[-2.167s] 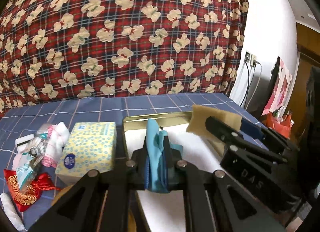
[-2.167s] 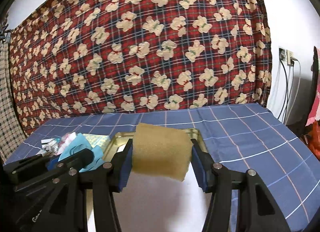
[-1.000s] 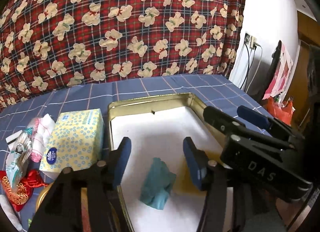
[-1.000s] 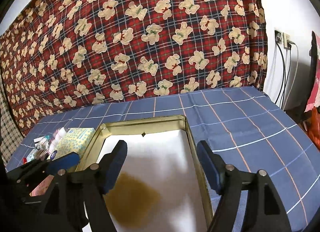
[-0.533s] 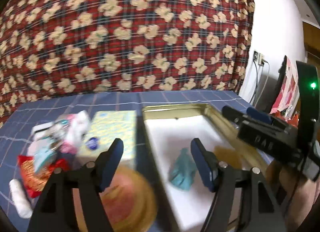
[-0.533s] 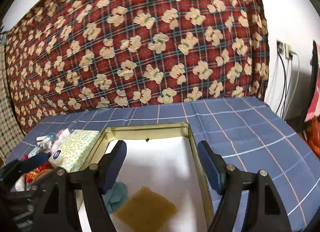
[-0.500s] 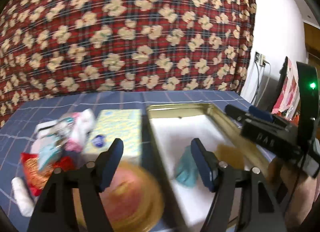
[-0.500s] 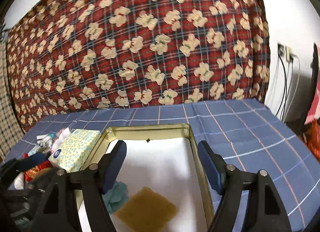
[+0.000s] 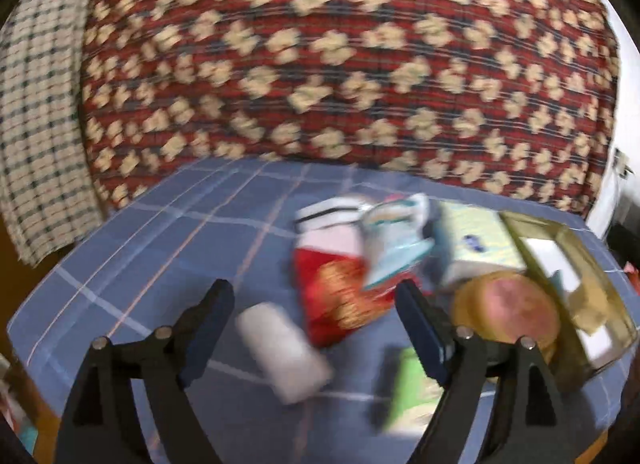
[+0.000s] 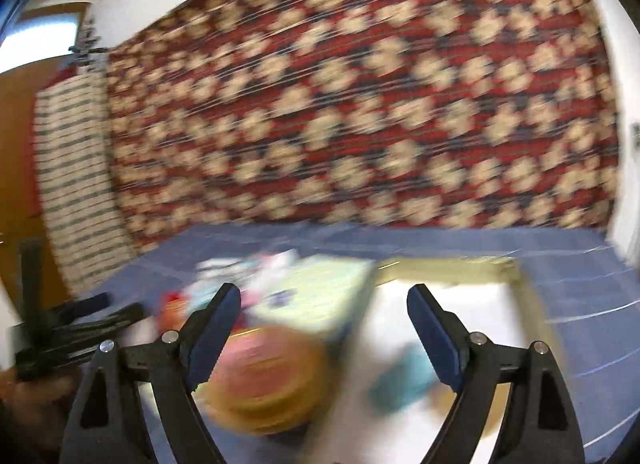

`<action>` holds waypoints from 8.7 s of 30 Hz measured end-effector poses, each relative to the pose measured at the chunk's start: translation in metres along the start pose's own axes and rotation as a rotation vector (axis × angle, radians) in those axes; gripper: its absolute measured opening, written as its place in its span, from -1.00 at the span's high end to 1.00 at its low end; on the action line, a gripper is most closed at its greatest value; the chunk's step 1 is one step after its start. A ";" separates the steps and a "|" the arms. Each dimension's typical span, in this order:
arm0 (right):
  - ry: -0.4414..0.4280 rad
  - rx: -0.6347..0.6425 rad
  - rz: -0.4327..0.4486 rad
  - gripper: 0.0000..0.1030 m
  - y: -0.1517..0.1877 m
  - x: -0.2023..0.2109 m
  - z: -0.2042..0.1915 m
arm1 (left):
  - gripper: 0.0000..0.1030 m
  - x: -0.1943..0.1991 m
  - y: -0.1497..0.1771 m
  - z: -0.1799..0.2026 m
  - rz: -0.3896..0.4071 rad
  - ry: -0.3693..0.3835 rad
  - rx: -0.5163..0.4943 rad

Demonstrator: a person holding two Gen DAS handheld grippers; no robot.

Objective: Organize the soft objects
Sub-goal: 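Move the right tool back to the items and grasp the green tissue pack, then grasp the white rolled towel with the left tool while the right tool holds the tissue pack, then lift the white towel and green tissue pack toward the gold tray, then lower the white towel with the left tool while the right tool lowers the tissue pack into the tray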

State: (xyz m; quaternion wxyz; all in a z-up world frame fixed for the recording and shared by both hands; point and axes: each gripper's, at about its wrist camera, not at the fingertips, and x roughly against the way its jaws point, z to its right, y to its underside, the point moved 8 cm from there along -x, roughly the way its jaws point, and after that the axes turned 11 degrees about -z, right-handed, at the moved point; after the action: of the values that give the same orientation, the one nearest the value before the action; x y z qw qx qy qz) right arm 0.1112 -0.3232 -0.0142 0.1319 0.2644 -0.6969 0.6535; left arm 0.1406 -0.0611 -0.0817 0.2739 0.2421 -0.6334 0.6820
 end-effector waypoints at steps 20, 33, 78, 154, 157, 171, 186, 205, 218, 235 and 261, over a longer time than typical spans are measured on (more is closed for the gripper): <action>-0.133 0.329 -0.338 -0.49 0.097 -0.072 -0.160 | -0.67 -0.012 0.039 -0.074 -0.070 -0.020 0.100; -0.076 0.325 -0.462 -0.38 0.114 -0.103 -0.163 | -0.75 -0.006 0.043 -0.085 -0.049 0.009 0.135; 0.005 0.230 -0.086 0.00 0.021 -0.112 -0.157 | -0.49 -0.055 0.031 -0.029 -0.227 -0.020 0.015; 0.200 0.054 0.037 -0.01 -0.003 -0.097 -0.062 | 0.41 -0.056 -0.038 0.072 0.013 0.103 -0.118; 0.211 0.045 0.045 -0.01 -0.003 -0.094 -0.059 | 0.41 -0.057 -0.038 0.075 0.007 0.114 -0.126; 0.256 0.007 0.088 -0.01 -0.002 -0.080 -0.047 | 0.41 -0.055 -0.038 0.084 0.019 0.134 -0.133; 0.300 -0.018 0.103 -0.01 -0.001 -0.072 -0.037 | 0.41 -0.048 -0.038 0.098 0.049 0.168 -0.147; 0.239 -0.060 0.097 -0.01 -0.004 -0.037 -0.013 | 0.41 -0.014 -0.048 0.140 0.064 0.286 -0.143; 0.315 -0.076 0.077 -0.01 -0.016 -0.013 0.050 | 0.41 -0.010 -0.049 0.201 0.004 0.369 -0.229; 0.281 -0.163 -0.127 -0.01 -0.007 -0.037 0.127 | 0.41 -0.031 -0.040 0.276 -0.148 0.413 -0.360; 0.270 -0.220 -0.171 -0.01 -0.005 -0.042 0.160 | 0.40 -0.050 -0.029 0.303 -0.204 0.370 -0.434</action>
State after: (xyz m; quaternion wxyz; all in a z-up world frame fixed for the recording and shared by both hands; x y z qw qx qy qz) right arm 0.1742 -0.4723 -0.0497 0.3073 0.2168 -0.7149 0.5895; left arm 0.1914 -0.3648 -0.0699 0.4970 0.1117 -0.6761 0.5323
